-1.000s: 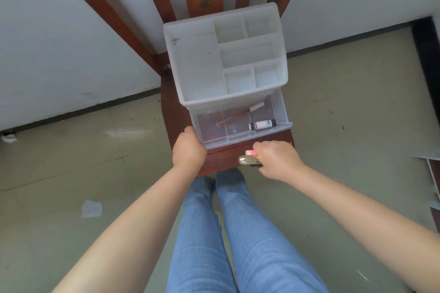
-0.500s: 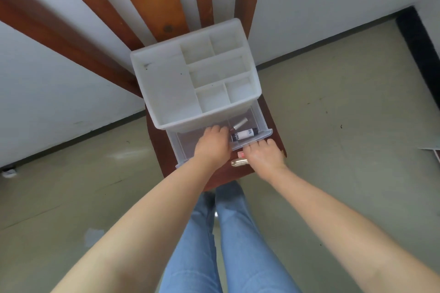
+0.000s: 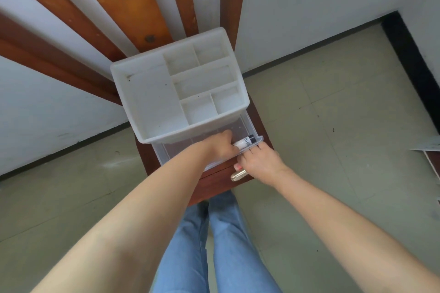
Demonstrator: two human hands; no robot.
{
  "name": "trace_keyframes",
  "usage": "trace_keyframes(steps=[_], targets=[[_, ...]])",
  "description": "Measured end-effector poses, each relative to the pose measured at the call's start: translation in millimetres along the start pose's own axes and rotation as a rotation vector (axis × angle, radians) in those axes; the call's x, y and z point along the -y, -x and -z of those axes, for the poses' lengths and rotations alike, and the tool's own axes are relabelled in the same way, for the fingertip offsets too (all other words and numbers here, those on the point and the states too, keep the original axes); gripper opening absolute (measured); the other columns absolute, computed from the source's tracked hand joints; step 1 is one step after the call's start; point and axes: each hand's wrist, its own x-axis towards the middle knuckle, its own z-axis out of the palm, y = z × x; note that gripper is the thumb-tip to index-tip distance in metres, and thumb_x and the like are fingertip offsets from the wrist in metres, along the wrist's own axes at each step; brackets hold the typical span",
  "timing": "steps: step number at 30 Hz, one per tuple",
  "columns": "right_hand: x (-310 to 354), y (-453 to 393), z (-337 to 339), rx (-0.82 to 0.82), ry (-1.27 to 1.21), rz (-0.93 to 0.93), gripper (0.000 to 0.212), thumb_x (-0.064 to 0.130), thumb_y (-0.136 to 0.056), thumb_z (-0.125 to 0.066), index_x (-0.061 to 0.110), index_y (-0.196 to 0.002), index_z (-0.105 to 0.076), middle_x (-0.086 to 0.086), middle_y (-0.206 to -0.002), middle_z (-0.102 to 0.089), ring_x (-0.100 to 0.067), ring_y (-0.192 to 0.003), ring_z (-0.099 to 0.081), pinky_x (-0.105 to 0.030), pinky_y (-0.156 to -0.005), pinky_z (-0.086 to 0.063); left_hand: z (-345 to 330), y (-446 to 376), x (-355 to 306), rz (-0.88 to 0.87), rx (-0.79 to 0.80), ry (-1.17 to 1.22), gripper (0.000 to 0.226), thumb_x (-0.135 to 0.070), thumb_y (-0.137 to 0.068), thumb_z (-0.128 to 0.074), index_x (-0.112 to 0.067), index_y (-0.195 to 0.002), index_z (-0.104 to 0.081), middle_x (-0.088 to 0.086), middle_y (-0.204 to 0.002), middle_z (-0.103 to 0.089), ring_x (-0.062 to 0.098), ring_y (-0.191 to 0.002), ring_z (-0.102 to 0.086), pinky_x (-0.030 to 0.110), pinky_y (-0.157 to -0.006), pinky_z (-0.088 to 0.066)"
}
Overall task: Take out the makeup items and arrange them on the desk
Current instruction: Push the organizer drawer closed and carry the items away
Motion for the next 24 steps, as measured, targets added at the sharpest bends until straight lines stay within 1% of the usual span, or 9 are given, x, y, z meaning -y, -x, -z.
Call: trace_keyframes(steps=[3, 6, 11, 14, 15, 18, 21, 22, 24], targets=[[-3, -2, 5, 0.014, 0.024, 0.001, 0.041, 0.058, -0.046, -0.079, 0.02, -0.047, -0.066, 0.002, -0.05, -0.065, -0.01, -0.054, -0.065, -0.02, -0.06, -0.055, 3, -4, -6, -0.006, 0.109, -0.024, 0.036, -0.028, -0.094, -0.036, -0.007, -0.122, -0.04, 0.014, -0.127, -0.05, 0.029, -0.11, -0.047, 0.036, -0.09, -0.036], [-6, -2, 5, -0.025, 0.026, 0.006, 0.039, 0.057, -0.044, -0.08, 0.021, -0.047, -0.066, 0.003, -0.051, -0.065, -0.01, -0.054, -0.065, -0.02, -0.06, -0.054, 5, -4, -7, -0.036, 0.161, -0.068, 0.032, -0.027, -0.096, -0.03, -0.007, -0.118, -0.042, 0.015, -0.123, -0.051, 0.03, -0.11, -0.047, 0.036, -0.09, -0.036], [-5, -2, -1, -0.022, -0.01, -0.017, 0.037, 0.048, -0.073, -0.057, 0.019, -0.053, -0.069, 0.002, -0.059, -0.069, -0.01, -0.061, -0.067, -0.02, -0.062, -0.054, 12, 14, -1, -0.076, -0.011, 0.038, 0.03, -0.022, -0.097, -0.031, -0.004, -0.113, -0.047, 0.018, -0.121, -0.054, 0.029, -0.107, -0.049, 0.031, -0.08, -0.032], [6, -2, 9, -0.005, -0.095, -0.053, 0.03, 0.038, -0.052, -0.084, 0.014, -0.057, -0.067, -0.001, -0.056, -0.067, -0.015, -0.057, -0.066, -0.02, -0.056, -0.051, 14, 38, 16, -0.1, -0.03, 0.118, 0.036, -0.021, -0.096, -0.032, -0.011, -0.13, -0.041, 0.014, -0.133, -0.049, 0.029, -0.12, -0.045, 0.033, -0.095, -0.035], [8, -2, 10, 0.031, -0.132, -0.073, 0.027, 0.026, -0.049, -0.086, 0.013, -0.064, -0.068, -0.004, -0.062, -0.068, -0.018, -0.06, -0.066, -0.021, -0.058, -0.049, 14, 49, 23, -0.116, -0.025, 0.12, 0.039, -0.02, -0.097, -0.032, -0.015, -0.135, -0.036, 0.011, -0.137, -0.046, 0.028, -0.124, -0.042, 0.033, -0.098, -0.033], [20, -5, 16, 0.184, -0.2, -0.115, 0.039, 0.001, -0.065, -0.067, 0.001, -0.103, -0.059, -0.017, -0.1, -0.066, -0.027, -0.095, -0.062, -0.029, -0.079, -0.043, 12, 82, 49, -0.139, -0.068, 0.124, 0.046, -0.016, -0.096, -0.031, -0.021, -0.141, -0.027, 0.006, -0.143, -0.041, 0.025, -0.129, -0.039, 0.029, -0.101, -0.03], [34, -17, 35, 0.133, -0.183, -0.134, 0.043, 0.006, -0.034, -0.083, 0.007, -0.074, -0.067, -0.008, -0.066, -0.068, -0.022, -0.061, -0.065, -0.021, -0.057, -0.046, 15, 113, 76, -0.076, -0.201, 0.244, 0.043, -0.009, -0.094, -0.033, -0.017, -0.136, -0.032, 0.013, -0.128, -0.051, 0.028, -0.114, -0.048, 0.032, -0.092, -0.036], [39, -23, 39, 0.167, -0.213, -0.132, 0.039, 0.004, -0.044, -0.081, 0.005, -0.08, -0.065, -0.01, -0.073, -0.068, -0.023, -0.068, -0.066, -0.024, -0.061, -0.046, 15, 122, 85, -0.057, -0.241, 0.279, 0.039, -0.006, -0.093, -0.034, -0.014, -0.131, -0.036, 0.017, -0.119, -0.054, 0.029, -0.105, -0.05, 0.033, -0.086, -0.038], [47, -40, 44, 0.181, -0.267, -0.094, 0.034, -0.002, -0.074, -0.059, 0.003, -0.107, -0.054, -0.014, -0.103, -0.063, -0.029, -0.096, -0.059, -0.033, -0.08, -0.041, 14, 137, 100, -0.029, -0.296, 0.34, 0.025, -0.001, -0.09, -0.035, -0.013, -0.112, -0.042, 0.016, -0.095, -0.053, 0.026, -0.087, -0.047, 0.029, -0.071, -0.032]])
